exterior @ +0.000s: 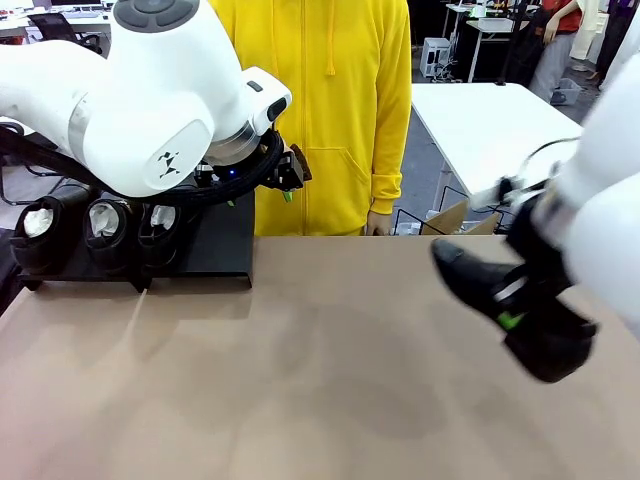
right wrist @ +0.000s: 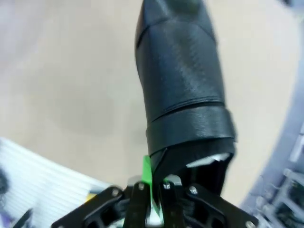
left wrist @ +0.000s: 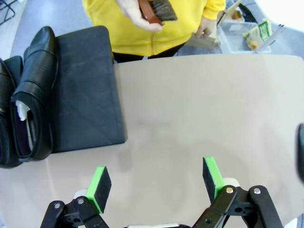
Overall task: Organize the shoes by placing them on the stand.
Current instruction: Pick up one Shoe and place it in the middle of the table.
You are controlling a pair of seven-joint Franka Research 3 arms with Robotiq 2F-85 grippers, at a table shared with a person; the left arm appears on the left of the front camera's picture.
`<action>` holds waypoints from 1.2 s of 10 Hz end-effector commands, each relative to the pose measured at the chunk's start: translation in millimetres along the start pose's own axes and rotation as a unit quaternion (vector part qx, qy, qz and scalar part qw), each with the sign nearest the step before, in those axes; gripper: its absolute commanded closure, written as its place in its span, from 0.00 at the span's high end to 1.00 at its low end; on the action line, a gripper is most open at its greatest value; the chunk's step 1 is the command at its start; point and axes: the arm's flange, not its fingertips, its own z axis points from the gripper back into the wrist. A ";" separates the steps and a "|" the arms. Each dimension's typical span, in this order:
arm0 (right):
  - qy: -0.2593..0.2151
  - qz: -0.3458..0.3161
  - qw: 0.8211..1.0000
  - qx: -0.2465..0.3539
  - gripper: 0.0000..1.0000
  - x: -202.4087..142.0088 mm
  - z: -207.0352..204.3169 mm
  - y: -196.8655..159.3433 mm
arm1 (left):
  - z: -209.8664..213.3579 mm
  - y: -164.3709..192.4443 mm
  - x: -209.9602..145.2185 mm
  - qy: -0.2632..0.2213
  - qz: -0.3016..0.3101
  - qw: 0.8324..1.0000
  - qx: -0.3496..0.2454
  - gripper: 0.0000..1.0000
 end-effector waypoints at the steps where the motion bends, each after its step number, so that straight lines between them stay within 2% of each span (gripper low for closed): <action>1: 0.002 -0.009 0.999 0.033 0.00 15.2 -42.9 55.9 | 1.4 -0.9 0.4 -0.008 -0.003 1.000 0.006 1.00; 2: 0.007 -0.010 1.000 0.024 0.00 19.6 -50.5 75.3 | 1.4 -0.9 0.4 -0.008 -0.003 1.000 0.006 1.00; 3: 0.012 -0.019 0.999 0.026 0.00 23.6 -50.7 80.3 | 1.4 -0.9 0.4 -0.008 -0.003 1.000 0.006 1.00; 4: 0.015 0.010 1.000 0.023 0.00 5.1 -39.9 71.2 | 1.4 -0.9 0.4 -0.008 -0.003 1.000 0.006 1.00; 8: 0.023 0.001 0.999 0.024 0.00 7.8 -50.6 78.4 | 1.4 -0.9 0.4 -0.008 -0.003 1.000 0.006 1.00; 10: -0.019 -0.089 0.995 0.025 0.00 10.7 -50.7 90.7 | 1.4 -0.9 0.4 -0.008 -0.003 1.000 0.006 1.00; 12: -0.031 -0.153 0.988 0.021 0.00 25.8 -50.4 115.4 | 1.4 -0.9 0.4 -0.008 -0.003 1.000 0.006 1.00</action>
